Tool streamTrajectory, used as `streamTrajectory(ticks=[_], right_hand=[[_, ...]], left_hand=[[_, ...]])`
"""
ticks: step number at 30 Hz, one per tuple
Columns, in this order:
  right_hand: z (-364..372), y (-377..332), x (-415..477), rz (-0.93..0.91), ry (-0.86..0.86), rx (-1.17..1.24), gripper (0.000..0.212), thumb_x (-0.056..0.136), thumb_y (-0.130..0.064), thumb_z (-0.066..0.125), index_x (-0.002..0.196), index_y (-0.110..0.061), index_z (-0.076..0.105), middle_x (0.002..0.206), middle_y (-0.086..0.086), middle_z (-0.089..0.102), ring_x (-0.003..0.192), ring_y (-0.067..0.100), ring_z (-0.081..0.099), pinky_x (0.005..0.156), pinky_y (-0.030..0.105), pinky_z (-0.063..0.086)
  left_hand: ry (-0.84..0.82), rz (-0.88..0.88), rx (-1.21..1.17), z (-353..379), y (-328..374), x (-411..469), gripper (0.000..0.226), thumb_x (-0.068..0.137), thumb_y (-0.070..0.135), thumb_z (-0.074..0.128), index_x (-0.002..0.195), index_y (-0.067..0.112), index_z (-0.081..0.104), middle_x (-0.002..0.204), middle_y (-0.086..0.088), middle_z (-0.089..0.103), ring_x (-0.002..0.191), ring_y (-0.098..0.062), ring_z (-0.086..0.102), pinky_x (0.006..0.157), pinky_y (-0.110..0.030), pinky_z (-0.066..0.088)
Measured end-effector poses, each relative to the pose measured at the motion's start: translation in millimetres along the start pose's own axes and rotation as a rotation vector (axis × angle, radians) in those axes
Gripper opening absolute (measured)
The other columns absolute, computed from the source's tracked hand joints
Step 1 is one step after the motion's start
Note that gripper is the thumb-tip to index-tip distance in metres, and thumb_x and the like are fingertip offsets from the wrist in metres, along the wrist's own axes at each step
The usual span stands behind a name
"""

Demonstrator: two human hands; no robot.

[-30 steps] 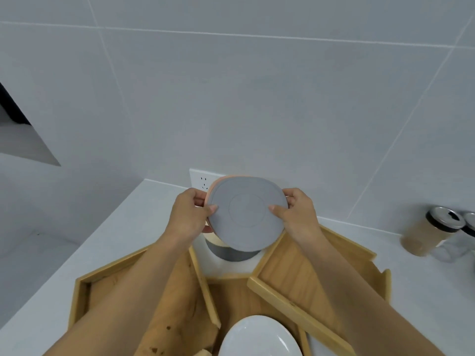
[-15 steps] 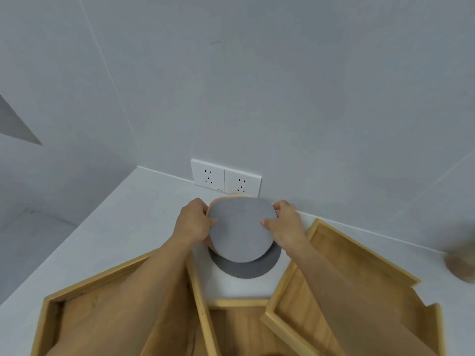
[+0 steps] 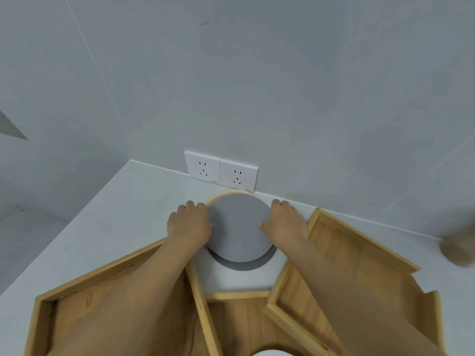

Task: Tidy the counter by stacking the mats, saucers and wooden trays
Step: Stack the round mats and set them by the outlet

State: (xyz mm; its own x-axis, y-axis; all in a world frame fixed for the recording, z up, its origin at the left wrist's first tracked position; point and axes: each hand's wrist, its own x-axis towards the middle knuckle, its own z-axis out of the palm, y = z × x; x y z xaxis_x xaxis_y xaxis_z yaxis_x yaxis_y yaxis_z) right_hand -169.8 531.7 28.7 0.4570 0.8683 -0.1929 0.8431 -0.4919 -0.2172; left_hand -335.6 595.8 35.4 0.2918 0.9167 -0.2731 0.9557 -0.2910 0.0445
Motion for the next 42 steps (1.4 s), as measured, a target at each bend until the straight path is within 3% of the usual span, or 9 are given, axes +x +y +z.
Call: streamTrajectory(ticks=[3, 7, 9, 13, 20, 25, 30, 37, 42], right_hand=[[3, 4, -2, -0.095, 0.065, -0.132, 0.047, 0.090, -0.032, 0.047, 0.130, -0.009, 0.036, 0.130, 0.008, 0.045, 0.120, 0.025, 0.040, 0.095, 0.034, 0.030], [-1, 10, -15, -0.184, 0.131, -0.110, 0.078, 0.087, -0.058, 0.039, 0.147, -0.022, 0.004, 0.154, 0.008, 0.016, 0.142, 0.022, 0.013, 0.113, 0.042, 0.009], [-4, 9, -26, -0.221, 0.269, -0.130, 0.080, 0.083, -0.067, 0.033, 0.147, -0.026, 0.007, 0.154, 0.010, 0.020, 0.142, 0.025, 0.016, 0.113, 0.046, 0.012], [-20, 3, -51, -0.239, 0.461, -0.132, 0.081, 0.076, -0.071, 0.033, 0.143, -0.027, 0.024, 0.145, 0.014, 0.040, 0.133, 0.031, 0.039, 0.105, 0.053, 0.030], [-54, -4, -100, -0.296, 0.668, -0.059, 0.079, 0.080, -0.068, 0.034, 0.146, -0.030, 0.012, 0.152, 0.013, 0.026, 0.139, 0.031, 0.026, 0.109, 0.053, 0.020], [-74, -9, -130, -0.313, 0.731, 0.012, 0.079, 0.082, -0.068, 0.032, 0.146, -0.035, -0.002, 0.156, 0.010, 0.012, 0.142, 0.026, 0.009, 0.112, 0.048, 0.003], [-88, -13, -158, -0.340, 0.752, 0.060, 0.079, 0.082, -0.068, 0.031, 0.145, -0.035, -0.004, 0.157, 0.008, 0.005, 0.142, 0.023, 0.001, 0.111, 0.040, -0.011], [-88, -18, -196, -0.404, 0.758, 0.134, 0.079, 0.082, -0.068, 0.029, 0.144, -0.037, -0.009, 0.157, 0.007, -0.002, 0.143, 0.022, -0.005, 0.109, 0.034, -0.019], [-82, -25, -215, -0.397, 0.747, 0.089, 0.078, 0.083, -0.067, 0.029, 0.145, -0.036, -0.008, 0.157, 0.008, 0.000, 0.143, 0.023, -0.003, 0.109, 0.037, -0.016]], left_hand=[[0.112, 0.061, 0.014, 3, -3, -5, 0.049, 0.091, 0.047, 0.044, 0.125, 0.013, 0.043, 0.129, -0.008, 0.047, 0.121, -0.027, 0.041, 0.096, -0.034, 0.033], [0.311, 0.101, -0.094, -1, -8, -21, 0.077, 0.085, 0.069, 0.028, 0.145, 0.021, 0.023, 0.154, -0.005, 0.024, 0.141, -0.024, 0.021, 0.113, -0.036, 0.020], [0.428, 0.119, -0.112, -6, -10, -33, 0.080, 0.080, 0.071, 0.020, 0.144, 0.024, 0.029, 0.153, -0.007, 0.028, 0.141, -0.025, 0.025, 0.114, -0.037, 0.021], [0.598, 0.158, -0.105, -16, -17, -57, 0.072, 0.083, 0.067, 0.028, 0.140, 0.023, 0.041, 0.145, -0.009, 0.042, 0.134, -0.029, 0.038, 0.110, -0.040, 0.027], [0.813, 0.249, -0.164, -41, -26, -104, 0.071, 0.089, 0.066, 0.020, 0.141, 0.021, 0.038, 0.148, -0.009, 0.036, 0.138, -0.027, 0.030, 0.113, -0.036, 0.016], [0.891, 0.247, -0.167, -56, -31, -131, 0.071, 0.090, 0.066, 0.019, 0.142, 0.021, 0.036, 0.150, -0.008, 0.032, 0.140, -0.025, 0.026, 0.115, -0.035, 0.013], [0.963, 0.207, -0.162, -69, -37, -164, 0.070, 0.090, 0.065, 0.020, 0.143, 0.022, 0.035, 0.150, -0.007, 0.033, 0.140, -0.024, 0.026, 0.115, -0.035, 0.012], [0.977, 0.146, -0.122, -67, -47, -206, 0.069, 0.089, 0.066, 0.017, 0.144, 0.025, 0.030, 0.152, -0.004, 0.029, 0.142, -0.022, 0.022, 0.116, -0.034, 0.008], [0.979, 0.133, -0.120, -57, -60, -221, 0.068, 0.089, 0.064, 0.020, 0.143, 0.025, 0.031, 0.151, -0.005, 0.032, 0.141, -0.022, 0.024, 0.116, -0.035, 0.010]])
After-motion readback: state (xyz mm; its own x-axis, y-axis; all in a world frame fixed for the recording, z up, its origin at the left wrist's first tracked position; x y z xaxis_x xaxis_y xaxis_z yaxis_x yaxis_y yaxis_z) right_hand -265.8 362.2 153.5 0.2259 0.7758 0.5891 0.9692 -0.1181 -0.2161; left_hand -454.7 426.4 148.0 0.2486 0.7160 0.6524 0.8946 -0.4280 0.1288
